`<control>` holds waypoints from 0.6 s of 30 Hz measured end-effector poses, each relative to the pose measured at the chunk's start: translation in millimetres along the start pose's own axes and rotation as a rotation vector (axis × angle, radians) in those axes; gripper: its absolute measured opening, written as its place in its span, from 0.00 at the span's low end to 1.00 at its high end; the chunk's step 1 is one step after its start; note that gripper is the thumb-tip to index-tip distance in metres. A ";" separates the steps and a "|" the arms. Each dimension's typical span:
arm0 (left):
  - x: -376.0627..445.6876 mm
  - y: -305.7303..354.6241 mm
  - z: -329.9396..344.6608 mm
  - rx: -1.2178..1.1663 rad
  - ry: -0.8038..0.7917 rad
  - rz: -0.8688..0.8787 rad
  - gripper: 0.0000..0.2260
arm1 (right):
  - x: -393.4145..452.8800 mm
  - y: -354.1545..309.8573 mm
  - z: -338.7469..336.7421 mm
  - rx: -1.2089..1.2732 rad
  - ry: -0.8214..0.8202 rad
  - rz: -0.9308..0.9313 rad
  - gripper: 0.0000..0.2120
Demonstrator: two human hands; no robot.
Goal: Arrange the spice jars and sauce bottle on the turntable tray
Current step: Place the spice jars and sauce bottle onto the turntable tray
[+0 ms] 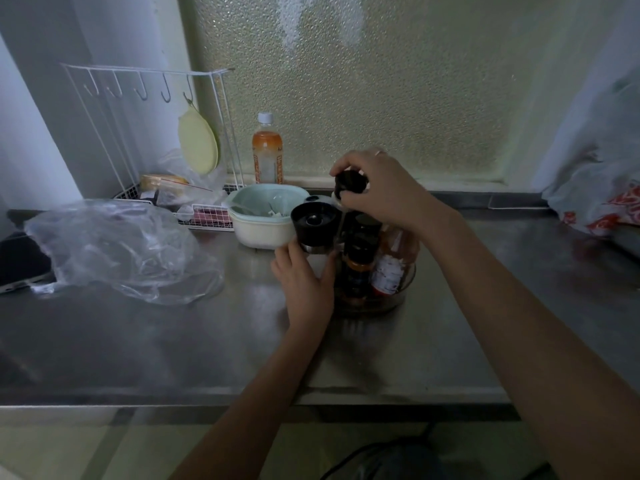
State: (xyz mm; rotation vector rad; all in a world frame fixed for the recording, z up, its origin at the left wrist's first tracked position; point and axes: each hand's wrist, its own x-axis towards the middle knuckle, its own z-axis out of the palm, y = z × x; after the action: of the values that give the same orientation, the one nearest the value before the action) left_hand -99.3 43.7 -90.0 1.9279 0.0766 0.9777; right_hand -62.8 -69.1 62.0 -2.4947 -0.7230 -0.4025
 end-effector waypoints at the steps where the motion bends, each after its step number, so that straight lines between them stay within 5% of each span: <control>1: 0.4 -0.5 1.2 -0.009 -0.013 -0.013 0.22 | -1.0 -0.3 -1.4 -0.023 -0.008 -0.002 0.18; 9: 1.7 0.6 1.9 -0.064 -0.065 -0.046 0.28 | -10.2 4.8 -0.1 -0.123 -0.080 0.047 0.19; 18: -0.6 -1.1 -0.1 0.036 -0.004 -0.009 0.09 | -7.7 2.3 -0.9 -0.180 -0.072 0.040 0.19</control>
State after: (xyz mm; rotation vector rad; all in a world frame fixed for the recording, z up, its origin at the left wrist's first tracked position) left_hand -99.5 44.1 -91.2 1.9608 0.1006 0.9724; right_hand -67.9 -74.5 58.8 -2.7005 -0.6905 -0.3805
